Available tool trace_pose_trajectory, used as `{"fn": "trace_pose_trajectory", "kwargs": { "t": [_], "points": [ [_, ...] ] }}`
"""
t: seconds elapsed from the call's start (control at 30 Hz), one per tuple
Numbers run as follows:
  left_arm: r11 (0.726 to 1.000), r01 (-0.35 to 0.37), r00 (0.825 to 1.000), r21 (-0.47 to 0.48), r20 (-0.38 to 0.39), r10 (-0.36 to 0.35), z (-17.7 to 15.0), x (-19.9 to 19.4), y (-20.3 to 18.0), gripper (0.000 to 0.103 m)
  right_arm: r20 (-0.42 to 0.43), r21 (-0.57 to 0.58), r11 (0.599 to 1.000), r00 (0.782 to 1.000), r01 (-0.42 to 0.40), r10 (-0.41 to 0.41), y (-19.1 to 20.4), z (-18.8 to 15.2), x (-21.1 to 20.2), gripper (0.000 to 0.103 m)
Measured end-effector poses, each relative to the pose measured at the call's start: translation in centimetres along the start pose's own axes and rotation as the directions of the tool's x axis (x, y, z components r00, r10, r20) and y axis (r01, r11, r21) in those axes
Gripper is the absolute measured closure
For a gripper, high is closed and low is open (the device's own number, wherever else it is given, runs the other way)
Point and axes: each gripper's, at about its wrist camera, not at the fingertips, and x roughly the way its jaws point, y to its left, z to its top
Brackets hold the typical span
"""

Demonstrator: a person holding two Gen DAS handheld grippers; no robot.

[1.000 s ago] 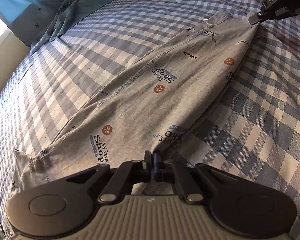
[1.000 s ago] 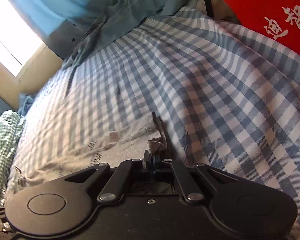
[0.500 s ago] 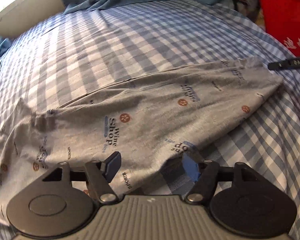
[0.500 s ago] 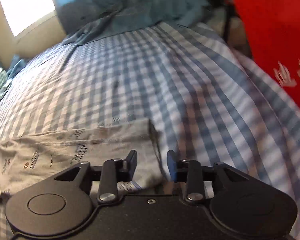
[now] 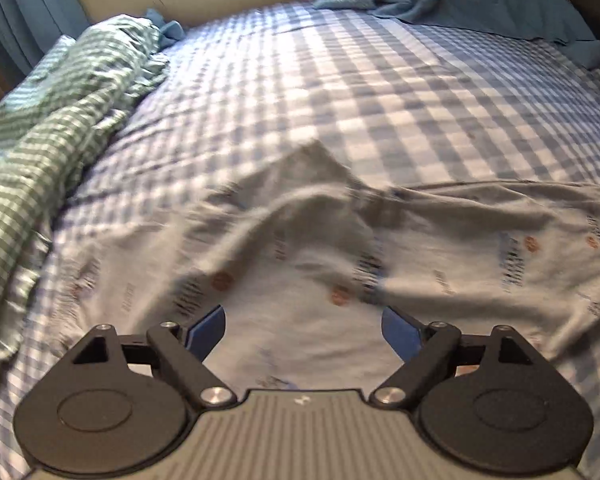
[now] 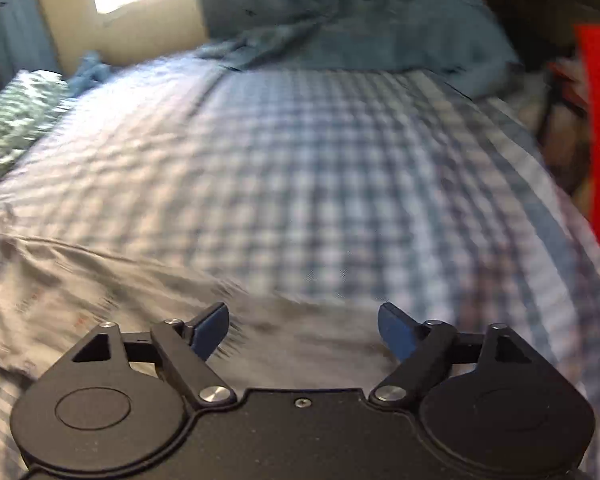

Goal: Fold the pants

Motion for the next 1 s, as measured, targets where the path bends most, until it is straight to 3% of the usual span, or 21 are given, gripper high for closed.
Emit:
{"fn": "trace_pose_trajectory", "kwargs": {
  "t": [0.1,0.2,0.27,0.37,0.43,0.53,0.6,0.7,0.77,0.87,1.0],
  "points": [
    [0.995,-0.061,0.997,0.084,0.059,0.056,2.5,1.4,4.6,0.014,0.007,0.004,0.976,0.976,-0.218,0.218,5.2,3.5,2.7,0.014],
    [0.980,-0.065,0.994,0.188,0.094,0.048,4.8,3.5,7.5,0.014,-0.007,0.086,0.903,0.906,-0.422,0.424,11.4,6.4,7.1,0.015],
    [0.956,-0.033,0.996,0.292,0.090,0.007,5.8,5.4,8.5,0.014,-0.020,0.152,0.828,0.836,-0.540,0.549,16.1,7.9,10.6,0.020],
    [0.901,0.030,0.996,0.434,0.064,-0.064,6.2,8.6,9.0,0.017,-0.057,0.199,0.761,0.767,-0.618,0.639,22.9,10.0,15.3,0.029],
    [0.864,0.084,0.992,0.496,0.042,-0.121,6.4,10.1,9.0,0.017,-0.087,0.215,0.744,0.747,-0.633,0.660,26.2,11.0,18.1,0.034],
    [0.831,0.165,0.982,0.531,-0.008,-0.190,6.5,12.3,9.1,0.018,-0.162,0.233,0.759,0.745,-0.608,0.647,30.2,11.4,21.6,0.053],
    [0.826,0.221,0.972,0.518,-0.044,-0.232,6.4,13.6,9.6,0.019,-0.201,0.226,0.777,0.752,-0.588,0.628,31.4,10.9,22.5,0.085],
    [0.823,0.276,0.956,0.496,-0.050,-0.291,5.8,14.4,10.7,0.027,-0.228,0.143,0.796,0.763,-0.589,0.605,33.1,10.0,21.1,0.094],
    [0.829,0.293,0.949,0.476,-0.037,-0.314,5.2,14.4,11.1,0.029,-0.241,0.065,0.790,0.758,-0.610,0.606,34.2,8.7,19.4,0.096],
    [0.839,0.294,0.945,0.458,-0.006,-0.328,4.4,14.3,11.7,0.027,-0.272,0.052,0.782,0.744,-0.621,0.610,34.6,6.8,18.7,0.095],
    [0.865,0.296,0.943,0.406,0.017,-0.331,4.0,14.3,12.4,0.023,-0.256,0.171,0.769,0.725,-0.616,0.639,33.8,6.0,20.3,0.072]
  ]
}}
